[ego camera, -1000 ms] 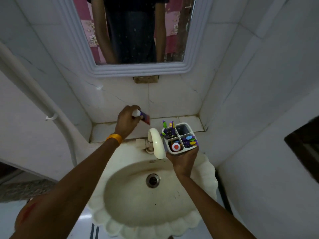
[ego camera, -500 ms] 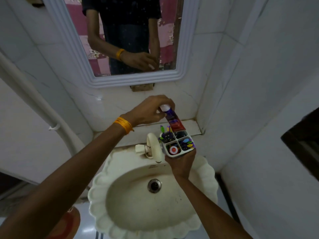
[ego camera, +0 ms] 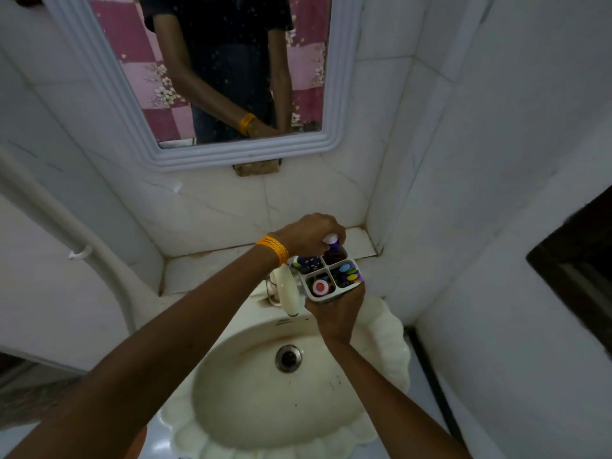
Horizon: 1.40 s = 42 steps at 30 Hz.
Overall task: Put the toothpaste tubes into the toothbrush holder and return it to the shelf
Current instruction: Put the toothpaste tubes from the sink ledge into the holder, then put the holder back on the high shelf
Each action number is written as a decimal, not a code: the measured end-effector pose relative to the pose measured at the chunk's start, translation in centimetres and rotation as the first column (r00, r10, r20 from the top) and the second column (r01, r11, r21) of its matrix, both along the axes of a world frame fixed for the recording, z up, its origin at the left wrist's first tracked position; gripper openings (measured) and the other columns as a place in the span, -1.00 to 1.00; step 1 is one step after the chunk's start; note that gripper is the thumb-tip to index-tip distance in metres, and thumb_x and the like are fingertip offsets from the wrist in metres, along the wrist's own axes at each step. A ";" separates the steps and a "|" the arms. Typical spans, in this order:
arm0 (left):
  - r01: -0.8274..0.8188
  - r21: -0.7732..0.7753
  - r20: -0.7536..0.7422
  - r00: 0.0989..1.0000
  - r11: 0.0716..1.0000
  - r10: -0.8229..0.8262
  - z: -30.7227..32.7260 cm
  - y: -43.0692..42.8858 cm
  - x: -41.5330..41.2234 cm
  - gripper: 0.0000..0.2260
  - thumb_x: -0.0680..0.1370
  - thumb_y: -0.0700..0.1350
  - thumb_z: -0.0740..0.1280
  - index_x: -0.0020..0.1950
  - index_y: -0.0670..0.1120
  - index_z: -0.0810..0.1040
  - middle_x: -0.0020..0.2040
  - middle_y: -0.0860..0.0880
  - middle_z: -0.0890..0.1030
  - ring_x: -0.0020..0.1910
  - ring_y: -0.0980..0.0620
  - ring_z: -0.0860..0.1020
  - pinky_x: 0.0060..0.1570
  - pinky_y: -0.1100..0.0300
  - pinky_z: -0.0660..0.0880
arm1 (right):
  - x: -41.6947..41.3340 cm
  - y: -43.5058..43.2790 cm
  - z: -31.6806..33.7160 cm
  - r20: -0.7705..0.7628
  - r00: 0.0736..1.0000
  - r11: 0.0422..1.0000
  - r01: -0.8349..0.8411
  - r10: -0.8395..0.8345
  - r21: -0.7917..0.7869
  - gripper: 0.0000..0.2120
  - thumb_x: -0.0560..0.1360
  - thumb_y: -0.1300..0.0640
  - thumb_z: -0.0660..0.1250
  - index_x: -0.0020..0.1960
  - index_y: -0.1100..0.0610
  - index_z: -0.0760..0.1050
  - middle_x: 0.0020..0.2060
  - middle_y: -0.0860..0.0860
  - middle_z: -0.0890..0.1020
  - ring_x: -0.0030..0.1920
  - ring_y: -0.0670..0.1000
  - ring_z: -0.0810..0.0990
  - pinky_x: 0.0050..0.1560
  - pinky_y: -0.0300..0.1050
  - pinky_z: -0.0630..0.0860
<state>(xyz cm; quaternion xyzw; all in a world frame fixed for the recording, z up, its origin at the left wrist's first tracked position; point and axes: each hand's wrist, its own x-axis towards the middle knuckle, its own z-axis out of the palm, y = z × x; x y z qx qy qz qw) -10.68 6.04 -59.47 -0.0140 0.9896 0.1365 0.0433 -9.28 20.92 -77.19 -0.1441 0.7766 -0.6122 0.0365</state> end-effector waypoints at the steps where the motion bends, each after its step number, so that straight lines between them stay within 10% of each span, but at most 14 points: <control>1: -0.009 -0.004 0.014 1.000 1.000 0.009 -0.5 0.2 -0.2 -0.72 0.45 -0.26 0.35 0.14 -0.10 0.63 0.13 -0.13 0.64 0.11 -0.16 0.59 0.07 0.00 0.53 | 0.0 0.1 0.0 0.010 1.000 1.000 0.013 -0.014 0.011 0.19 0.00 0.11 0.77 0.49 0.31 0.25 0.34 0.19 0.49 0.35 0.19 0.54 0.40 -0.11 0.52; 6: -0.047 0.024 0.102 0.994 0.999 0.045 -2.2 0.6 -1.1 -0.78 0.47 -0.23 0.36 0.07 -0.10 0.70 0.10 -0.11 0.71 0.11 -0.14 0.61 0.04 0.11 0.49 | 0.1 0.4 0.4 0.009 1.000 0.999 0.019 -0.019 0.032 0.18 0.01 0.12 0.76 0.49 0.22 0.23 0.33 0.14 0.50 0.34 0.16 0.56 0.34 0.10 0.59; 14: -0.115 0.072 -0.065 0.991 0.991 0.120 -2.4 0.8 -1.7 -0.84 0.50 -0.10 0.39 0.05 -0.08 0.68 0.06 -0.08 0.71 0.07 -0.07 0.63 0.02 0.16 0.48 | 0.1 0.5 0.9 0.041 0.999 0.999 -0.013 0.011 0.049 0.20 0.03 0.19 0.78 0.52 0.28 0.23 0.32 0.06 0.44 0.33 0.04 0.48 0.33 -0.42 0.39; 21: -0.290 0.281 -0.314 0.873 0.915 0.373 -2.3 -2.0 1.2 -0.87 0.53 -0.17 0.39 0.03 -0.12 0.69 -0.04 -0.08 0.74 -0.10 -0.02 0.68 -0.01 0.16 0.59 | 0.0 0.8 1.3 0.073 0.997 0.996 0.013 -0.019 0.089 0.18 0.01 0.09 0.77 0.48 0.15 0.23 0.34 0.09 0.51 0.34 0.12 0.56 0.32 0.09 0.59; 29: -0.410 0.322 -0.415 0.749 0.853 0.517 -0.9 -4.1 5.6 -0.83 0.58 -0.10 0.33 0.07 -0.11 0.67 0.02 -0.06 0.73 -0.05 -0.05 0.67 0.05 0.05 0.61 | -1.0 1.0 5.2 0.144 0.990 0.997 -0.010 -0.001 0.073 0.10 -0.03 -0.07 0.72 0.43 0.04 0.34 0.30 0.00 0.60 0.29 0.05 0.62 0.25 -0.02 0.61; 42: -0.355 0.287 -0.732 0.518 0.890 0.443 16.2 -6.8 7.3 -0.81 0.64 -0.11 0.25 0.06 -0.16 0.62 -0.04 -0.13 0.66 -0.08 -0.08 0.57 -0.10 0.03 0.52 | -5.6 -0.2 24.8 -0.084 0.996 0.999 0.008 -0.012 -0.053 0.05 0.13 0.05 0.76 0.49 0.09 0.32 0.37 0.00 0.56 0.35 0.08 0.58 0.17 -0.17 0.44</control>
